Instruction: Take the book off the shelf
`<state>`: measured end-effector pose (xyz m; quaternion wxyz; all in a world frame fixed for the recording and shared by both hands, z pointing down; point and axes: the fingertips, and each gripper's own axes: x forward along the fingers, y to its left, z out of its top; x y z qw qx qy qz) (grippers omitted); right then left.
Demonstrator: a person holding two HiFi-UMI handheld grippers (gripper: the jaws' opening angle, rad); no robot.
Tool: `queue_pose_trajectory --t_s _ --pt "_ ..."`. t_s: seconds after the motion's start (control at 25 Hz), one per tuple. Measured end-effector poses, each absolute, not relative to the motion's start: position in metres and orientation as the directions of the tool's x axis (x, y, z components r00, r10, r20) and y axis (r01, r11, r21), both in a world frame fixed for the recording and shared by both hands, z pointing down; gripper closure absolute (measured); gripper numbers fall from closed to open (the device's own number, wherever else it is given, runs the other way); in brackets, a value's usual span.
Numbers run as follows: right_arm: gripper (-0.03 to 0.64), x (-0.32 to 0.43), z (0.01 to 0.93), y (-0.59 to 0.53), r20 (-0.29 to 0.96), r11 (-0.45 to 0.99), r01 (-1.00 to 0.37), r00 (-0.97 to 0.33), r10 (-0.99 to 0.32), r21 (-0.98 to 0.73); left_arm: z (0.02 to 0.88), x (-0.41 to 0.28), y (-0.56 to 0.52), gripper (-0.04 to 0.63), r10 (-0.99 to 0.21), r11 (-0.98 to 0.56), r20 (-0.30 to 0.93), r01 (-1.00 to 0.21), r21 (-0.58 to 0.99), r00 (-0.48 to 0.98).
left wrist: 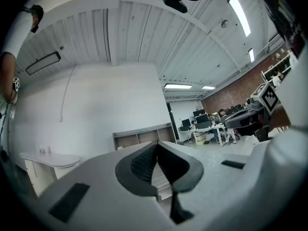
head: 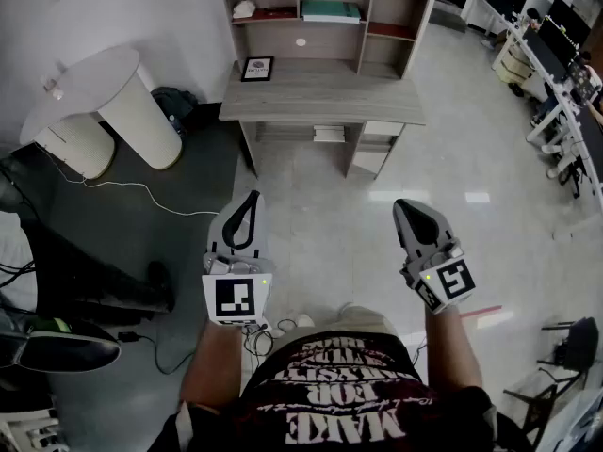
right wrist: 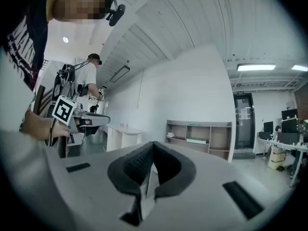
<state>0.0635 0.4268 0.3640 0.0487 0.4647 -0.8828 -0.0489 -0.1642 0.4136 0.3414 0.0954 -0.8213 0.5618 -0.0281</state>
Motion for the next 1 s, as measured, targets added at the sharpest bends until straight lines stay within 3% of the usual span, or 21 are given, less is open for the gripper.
queue_pose_trajectory --t_s 0.76,1.0 --pt "0.614 0.084 0.381 0.344 0.031 0.539 -0.839 -0.538 -0.842 0.081 0.372 -0.146 0.328 0.589 -0.916 -0.392 0.007 -0.895 -0.213 0.400" --pt "0.614 0.101 0.379 0.283 0.019 0.558 -0.827 -0.558 -0.829 0.064 0.359 -0.133 0.266 0.588 -0.927 -0.353 -0.055 -0.913 -0.206 0.371"
